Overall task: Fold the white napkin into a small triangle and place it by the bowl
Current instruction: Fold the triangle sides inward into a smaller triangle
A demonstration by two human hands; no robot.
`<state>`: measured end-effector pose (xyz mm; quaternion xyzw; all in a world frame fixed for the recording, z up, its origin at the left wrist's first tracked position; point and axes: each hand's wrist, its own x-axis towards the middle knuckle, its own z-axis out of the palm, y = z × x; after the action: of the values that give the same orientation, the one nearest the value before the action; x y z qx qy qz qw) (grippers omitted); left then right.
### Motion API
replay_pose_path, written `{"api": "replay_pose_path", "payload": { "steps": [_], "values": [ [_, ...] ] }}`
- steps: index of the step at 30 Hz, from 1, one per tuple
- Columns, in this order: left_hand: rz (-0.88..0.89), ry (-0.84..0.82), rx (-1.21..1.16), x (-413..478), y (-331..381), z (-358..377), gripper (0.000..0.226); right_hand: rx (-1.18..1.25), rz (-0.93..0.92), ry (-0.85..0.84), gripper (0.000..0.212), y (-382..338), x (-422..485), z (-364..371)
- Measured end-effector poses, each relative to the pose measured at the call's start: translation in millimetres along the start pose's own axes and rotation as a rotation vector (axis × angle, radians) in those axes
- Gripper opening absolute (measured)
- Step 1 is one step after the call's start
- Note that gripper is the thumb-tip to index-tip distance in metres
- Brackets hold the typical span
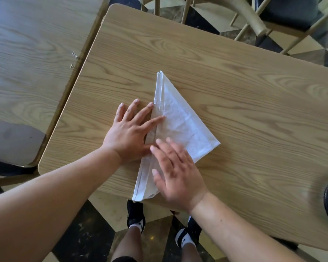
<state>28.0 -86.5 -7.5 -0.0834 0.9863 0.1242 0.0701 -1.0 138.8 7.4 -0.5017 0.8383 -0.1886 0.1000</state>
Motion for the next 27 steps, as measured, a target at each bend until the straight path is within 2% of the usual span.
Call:
{"api": "replay_pose_path", "payload": {
  "steps": [2,4,10,15,18,21,23,24,27],
  "values": [
    [-0.009,0.010,0.006,0,0,0,0.084,-0.111,0.083,-0.111,0.070,18,1,1],
    [-0.020,0.014,0.008,0,1,-1,0.085,-0.226,0.141,-0.168,0.071,48,-2,-5],
    [-0.024,0.029,0.005,2,3,-2,0.086,-0.266,0.440,-0.111,0.069,123,-12,-33],
    [-0.019,0.060,-0.019,2,3,0,0.085,-0.272,0.421,-0.072,0.068,125,-10,-32],
    [-0.043,0.122,-0.069,-1,3,3,0.074,-0.289,0.420,-0.054,0.068,126,-10,-32],
    [-0.078,0.347,-0.142,1,10,6,0.050,-0.300,0.413,-0.041,0.068,126,-9,-31],
    [0.058,0.464,-0.159,8,34,8,0.036,-0.307,0.418,-0.035,0.068,127,-8,-31],
    [0.169,0.446,-0.187,14,52,9,0.035,-0.309,0.425,-0.037,0.068,127,-8,-31],
    [0.447,0.213,-0.196,31,105,17,0.055,-0.323,0.405,-0.059,0.073,130,-9,-30]
  ]
}}
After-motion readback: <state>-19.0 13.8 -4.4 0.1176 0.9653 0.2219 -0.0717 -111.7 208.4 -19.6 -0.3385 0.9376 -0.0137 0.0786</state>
